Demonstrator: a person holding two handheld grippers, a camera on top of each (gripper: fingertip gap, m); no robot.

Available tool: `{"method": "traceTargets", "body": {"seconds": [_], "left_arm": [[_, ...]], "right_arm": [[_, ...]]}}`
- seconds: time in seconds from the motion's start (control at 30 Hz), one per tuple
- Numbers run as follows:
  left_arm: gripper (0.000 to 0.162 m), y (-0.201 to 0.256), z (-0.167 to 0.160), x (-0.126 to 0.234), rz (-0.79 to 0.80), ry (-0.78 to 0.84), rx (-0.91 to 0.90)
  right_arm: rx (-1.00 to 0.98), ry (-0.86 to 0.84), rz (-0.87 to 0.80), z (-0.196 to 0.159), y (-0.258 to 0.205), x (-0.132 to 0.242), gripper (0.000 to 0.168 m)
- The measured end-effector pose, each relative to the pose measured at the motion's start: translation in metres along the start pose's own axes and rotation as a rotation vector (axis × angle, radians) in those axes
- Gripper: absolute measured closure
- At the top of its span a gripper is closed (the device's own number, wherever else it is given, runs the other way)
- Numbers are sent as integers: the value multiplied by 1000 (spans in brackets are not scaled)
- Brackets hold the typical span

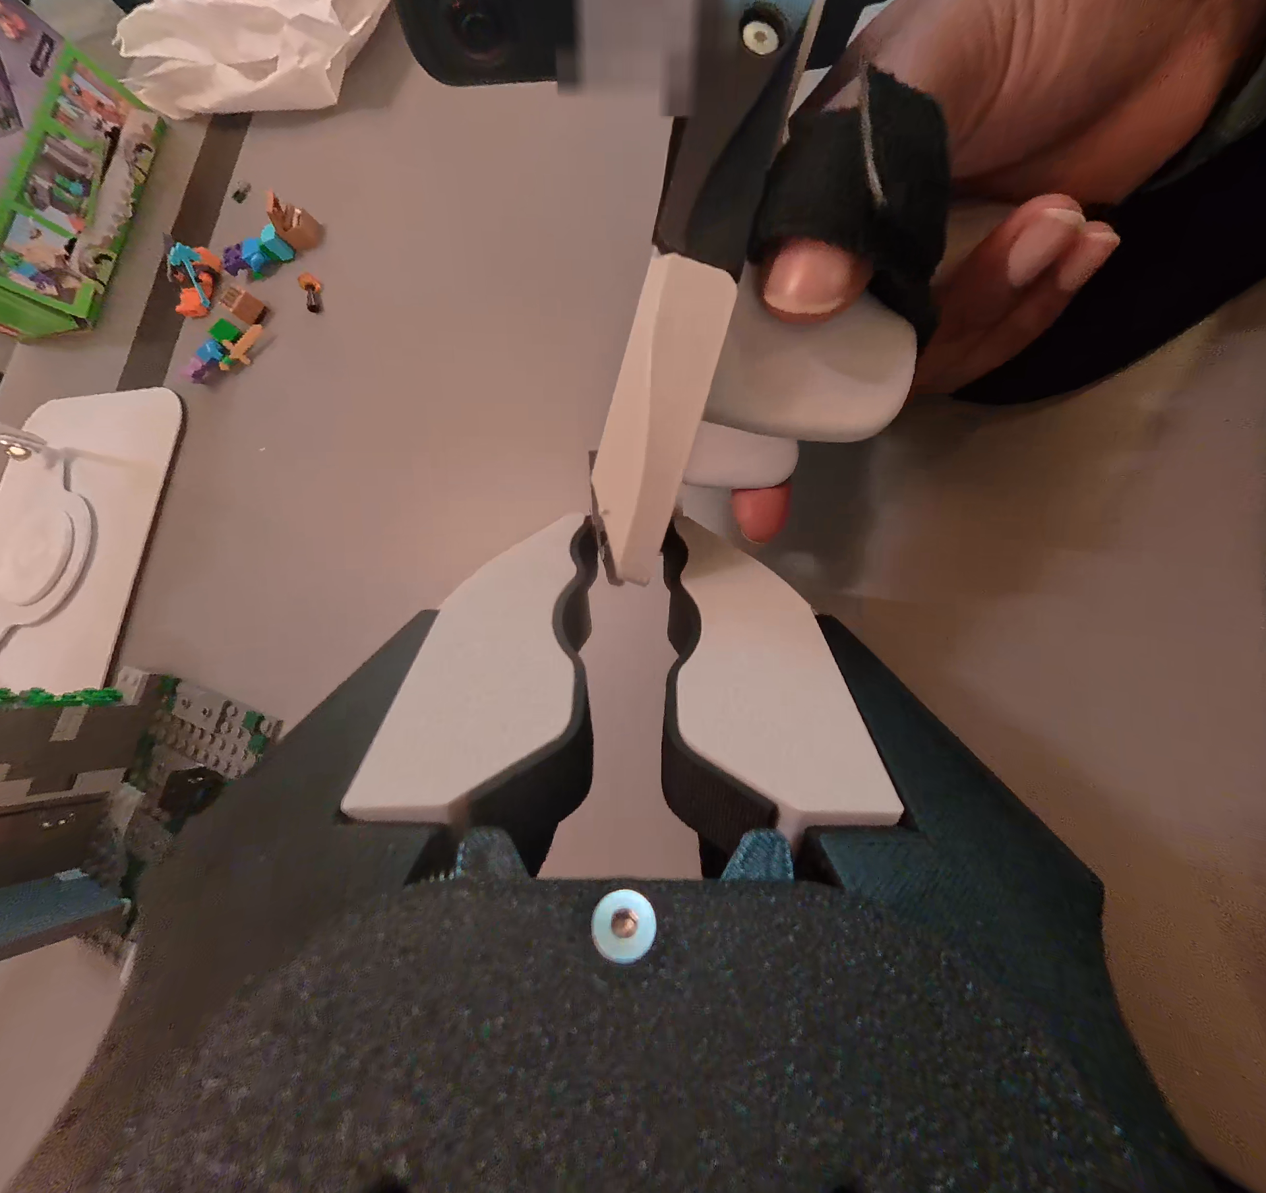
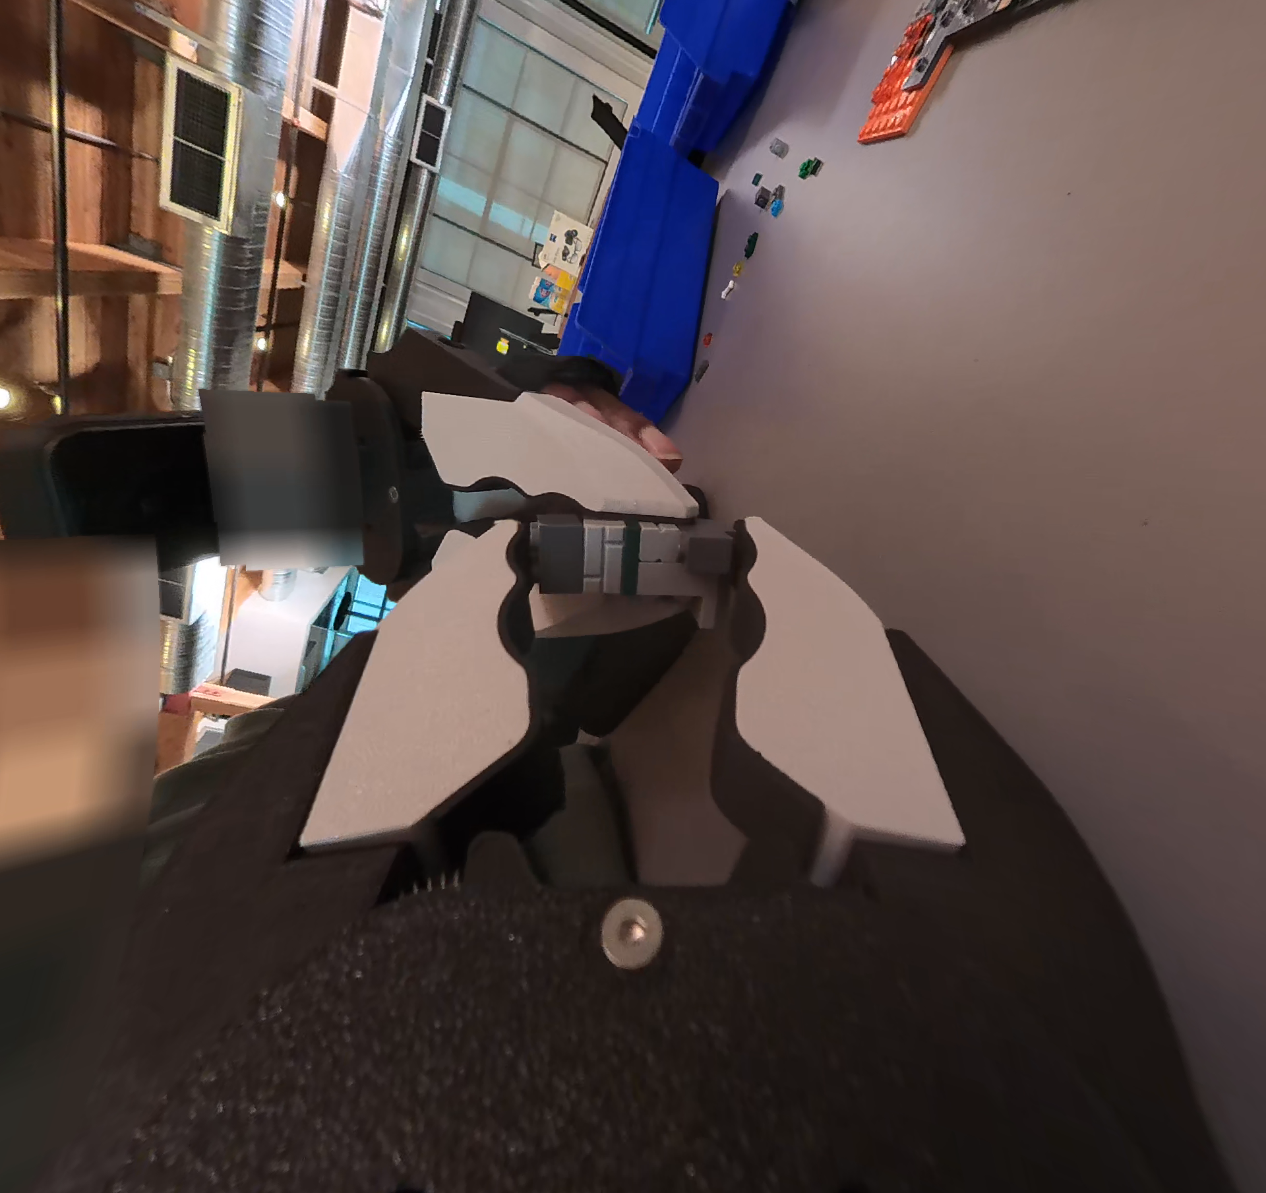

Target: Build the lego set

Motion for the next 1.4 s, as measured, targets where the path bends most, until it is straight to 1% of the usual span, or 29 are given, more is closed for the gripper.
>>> {"method": "traceTargets", "body": {"seconds": [0.37,0.47,0.53,0.57,0.6,0.63,0.7,0.77,0.8,0.87,0.9,0.93,1.0,1.13,1.2,1.23,1.27,1.33,1.4], "left_arm": [[144,-2,5,3,16,16,-9],[144,-3,3,4,-13,48,13],[144,-3,4,6,-63,99,53],[144,-3,2,8,-96,106,86],[144,-4,-1,9,-126,117,112],[144,-5,-3,11,-160,143,140],[144,-3,-7,14,-265,195,219],[144,-1,-11,17,-367,235,278],[144,1,-12,17,-417,253,300],[144,5,-13,19,-520,281,350],[144,6,-13,19,-554,291,370],[144,8,-14,18,-588,295,385],[144,12,-14,18,-633,303,407],[144,12,-16,17,-638,298,418],[144,12,-17,17,-634,291,415],[144,11,-19,15,-617,279,414],[144,11,-19,15,-620,284,419],[144,5,-20,13,-586,289,429],[141,-8,-20,11,-498,310,441]], "right_arm": [[16,40,19,2,-5,1,114],[-17,30,35,2,-5,0,113],[-17,14,52,4,-7,0,113],[0,6,66,5,-9,0,110],[22,2,78,8,-11,3,99],[43,-1,88,13,-13,7,94],[153,-23,71,22,-14,17,93],[330,-74,20,27,-13,27,104],[422,-113,1,27,-14,29,113],[595,-188,-33,26,-18,30,116],[665,-223,-27,24,-23,28,121],[713,-252,-29,22,-27,25,123],[760,-295,-43,19,-28,16,124],[739,-364,-45,7,-19,-4,126],[745,-378,-67,3,-13,-8,132],[752,-383,-64,1,-12,-8,141],[764,-377,-60,0,-13,-9,152],[800,-347,-89,4,-12,-9,152],[824,-290,-130,15,-9,-10,152]]}}
Point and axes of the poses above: each gripper's, where its closed fingertips meet, x back along the fingers, z out of its top, y = z × x across the jaws, the point moved 2 cm from there along x, back along the fingers, and after that the axes turned 4 degrees about y, right-handed, at the moved point
